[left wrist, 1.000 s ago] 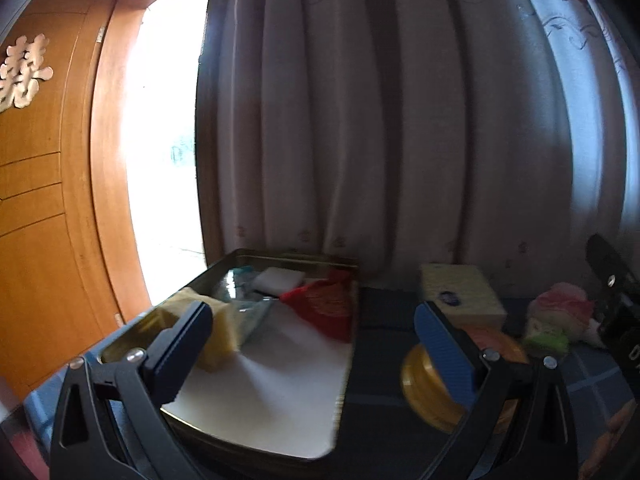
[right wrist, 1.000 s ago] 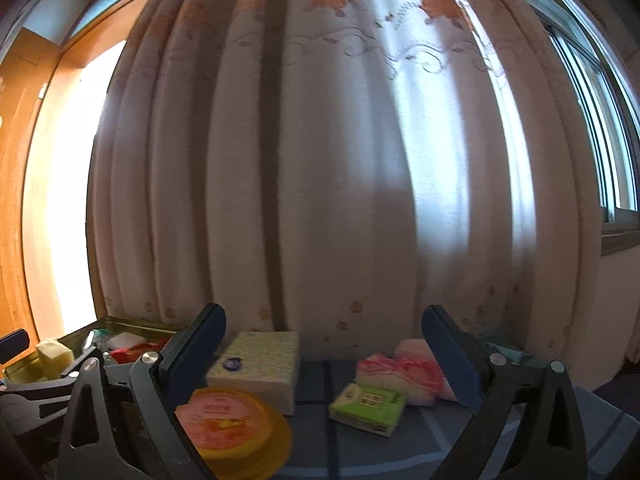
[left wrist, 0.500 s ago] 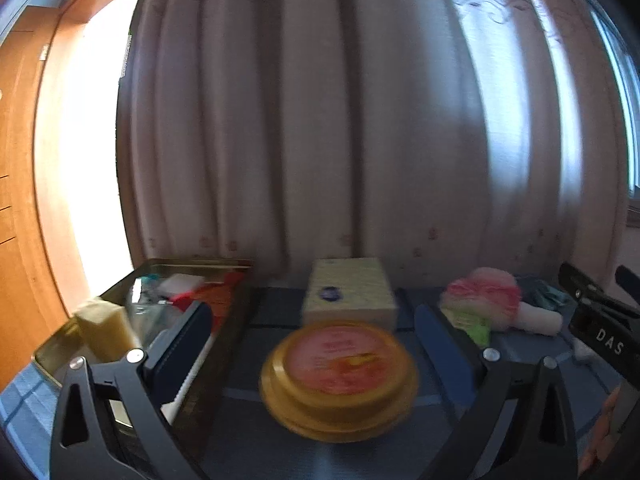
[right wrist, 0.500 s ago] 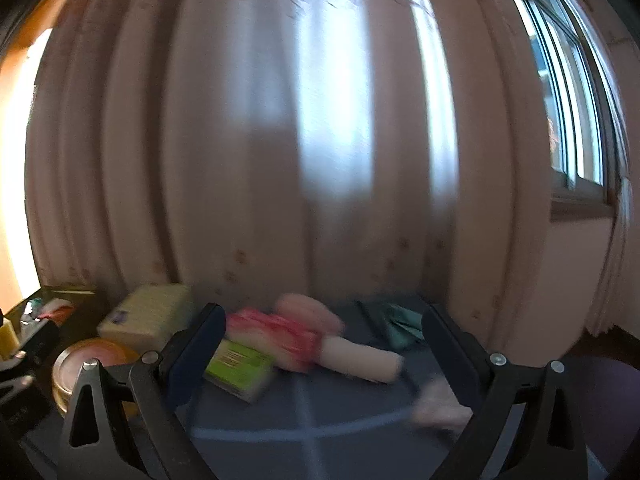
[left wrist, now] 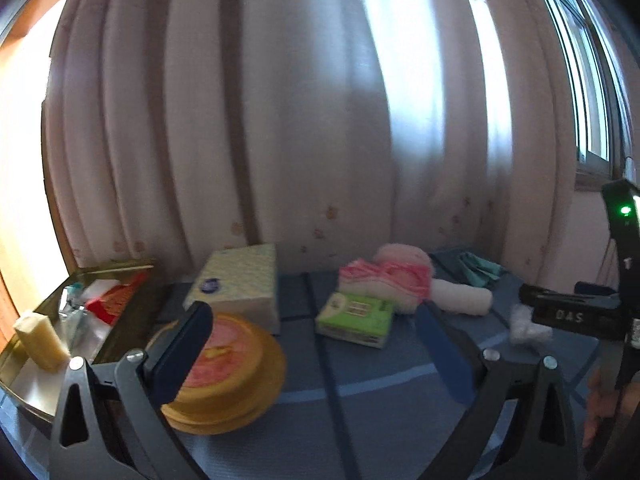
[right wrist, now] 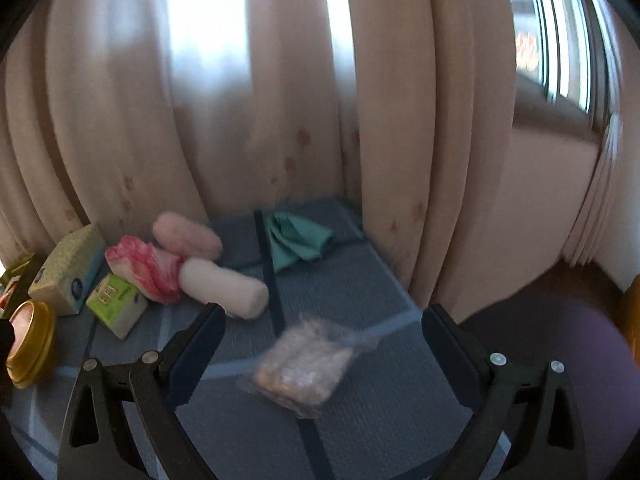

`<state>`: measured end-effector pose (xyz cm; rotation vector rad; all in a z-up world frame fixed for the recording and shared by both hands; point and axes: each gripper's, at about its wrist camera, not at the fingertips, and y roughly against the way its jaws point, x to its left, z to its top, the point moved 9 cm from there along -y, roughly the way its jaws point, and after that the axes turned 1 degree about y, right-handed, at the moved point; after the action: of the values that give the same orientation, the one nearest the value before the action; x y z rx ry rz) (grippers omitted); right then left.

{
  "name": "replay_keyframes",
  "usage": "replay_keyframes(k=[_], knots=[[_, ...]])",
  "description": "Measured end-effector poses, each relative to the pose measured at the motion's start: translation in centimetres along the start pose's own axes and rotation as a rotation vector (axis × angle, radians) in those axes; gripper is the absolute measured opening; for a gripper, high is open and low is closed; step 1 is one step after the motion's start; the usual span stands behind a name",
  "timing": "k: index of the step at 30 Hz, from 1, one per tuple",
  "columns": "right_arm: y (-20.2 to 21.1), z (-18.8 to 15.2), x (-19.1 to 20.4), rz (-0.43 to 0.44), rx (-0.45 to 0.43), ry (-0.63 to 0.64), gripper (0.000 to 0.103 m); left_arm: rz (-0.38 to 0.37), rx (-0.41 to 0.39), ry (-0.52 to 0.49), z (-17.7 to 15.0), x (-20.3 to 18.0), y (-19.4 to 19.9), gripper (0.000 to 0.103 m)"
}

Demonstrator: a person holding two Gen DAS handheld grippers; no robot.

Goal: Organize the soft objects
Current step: 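Grasp the clear plastic bag with the right tool while the left tool grasps the teal cloth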

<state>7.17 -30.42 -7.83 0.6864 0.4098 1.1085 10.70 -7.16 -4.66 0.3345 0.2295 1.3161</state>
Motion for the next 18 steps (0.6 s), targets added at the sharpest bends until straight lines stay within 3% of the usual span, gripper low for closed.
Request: replay_keyframes(k=[3, 5, 7, 9, 13, 18], knots=[[-1.3, -0.8, -0.2, 0.039, 0.076, -0.025, 0.098, -0.002, 0.022, -0.017, -0.1, -1.0, -0.5, 0.102], [-2.1, -1.3, 0.4, 0.059, 0.134, -0.015, 0.087, -0.003, 0.034, -0.03, -0.2, -1.5, -0.7, 0.102], [-3.0, -2.0, 0.9, 0.076, 0.193, 0.005, 0.065, -0.007, 0.044, -0.043, -0.3, -2.0, -1.0, 0.102], [-3.6, -2.4, 1.4, 0.096, 0.231, 0.016, 0.061, -0.009, 0.054, -0.053, -0.4, -2.3, -1.2, 0.102], [-3.1, -2.5, 1.6, 0.12, 0.225, 0.05, 0.046, -0.009, 0.076, -0.05, -0.6, -2.4, -1.6, 0.102], [-2.5, -2.3, 0.6, 0.188, 0.203, -0.011, 0.034, -0.053, 0.093, -0.027, -0.7, -3.3, -2.3, 0.102]])
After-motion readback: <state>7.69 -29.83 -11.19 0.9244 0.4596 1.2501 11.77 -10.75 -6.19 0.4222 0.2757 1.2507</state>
